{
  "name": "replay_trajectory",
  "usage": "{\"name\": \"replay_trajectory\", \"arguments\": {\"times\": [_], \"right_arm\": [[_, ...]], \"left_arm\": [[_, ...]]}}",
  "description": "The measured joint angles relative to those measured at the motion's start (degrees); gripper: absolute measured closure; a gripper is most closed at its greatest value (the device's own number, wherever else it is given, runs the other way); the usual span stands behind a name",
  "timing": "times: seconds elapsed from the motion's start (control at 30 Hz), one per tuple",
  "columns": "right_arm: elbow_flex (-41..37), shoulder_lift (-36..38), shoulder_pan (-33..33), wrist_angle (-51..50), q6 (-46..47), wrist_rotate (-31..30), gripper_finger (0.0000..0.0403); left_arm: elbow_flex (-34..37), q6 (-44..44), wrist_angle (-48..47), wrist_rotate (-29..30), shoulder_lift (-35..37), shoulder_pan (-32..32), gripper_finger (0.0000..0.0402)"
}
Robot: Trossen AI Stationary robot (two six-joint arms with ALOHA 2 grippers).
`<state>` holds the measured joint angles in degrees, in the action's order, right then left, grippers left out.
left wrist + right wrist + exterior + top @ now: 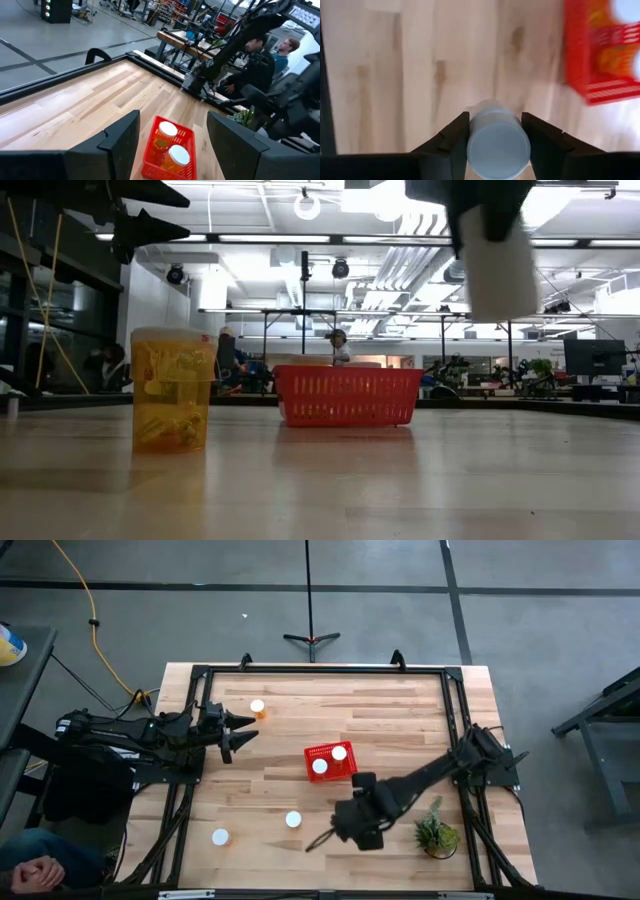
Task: Pick and place pill bottles into a basket
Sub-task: Put the white medicine bottle into the bin
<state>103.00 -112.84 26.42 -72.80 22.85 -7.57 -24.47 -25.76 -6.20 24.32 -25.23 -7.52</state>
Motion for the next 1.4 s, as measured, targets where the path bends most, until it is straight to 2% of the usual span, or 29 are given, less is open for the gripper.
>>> {"name": "replay_trajectory", "arguments": {"times": [0.27,0.5,0.67,0.77,1.0,1.2,1.3,1.4], "right_arm": [[0.00,0.55,-7.95,1.29,-7.69,-0.66,0.0252],[0.00,0.53,-14.61,3.73,-8.32,-1.06,0.0238],[0.00,0.52,-17.46,7.25,-8.58,-1.07,0.0252],[0.00,0.48,-18.35,8.26,-9.88,-0.57,0.0254],[-0.15,0.31,-19.34,10.23,-10.91,-1.06,0.0229],[-4.55,0.31,-19.42,13.33,-11.03,-0.60,0.0255],[-6.49,0.25,-19.44,14.06,-10.97,-0.89,0.0255],[-8.20,0.25,-19.58,15.17,-10.02,-1.97,0.0239]], "left_arm": [[0.00,-0.34,0.04,0.37,0.00,0.00,0.0137],[0.00,-2.61,0.04,0.37,0.00,0.01,0.0137],[0.00,-3.25,0.04,0.37,0.00,0.01,0.0137],[0.00,-3.22,0.04,-0.02,0.00,0.01,0.0137],[0.00,-3.63,0.06,-1.03,-0.02,0.01,0.0137],[0.00,-4.15,0.07,-1.03,-0.01,0.01,0.0137],[0.00,-4.26,0.07,-1.03,0.00,0.01,0.0137],[0.00,-4.52,0.07,-1.03,-0.02,-0.01,0.0137]]}}
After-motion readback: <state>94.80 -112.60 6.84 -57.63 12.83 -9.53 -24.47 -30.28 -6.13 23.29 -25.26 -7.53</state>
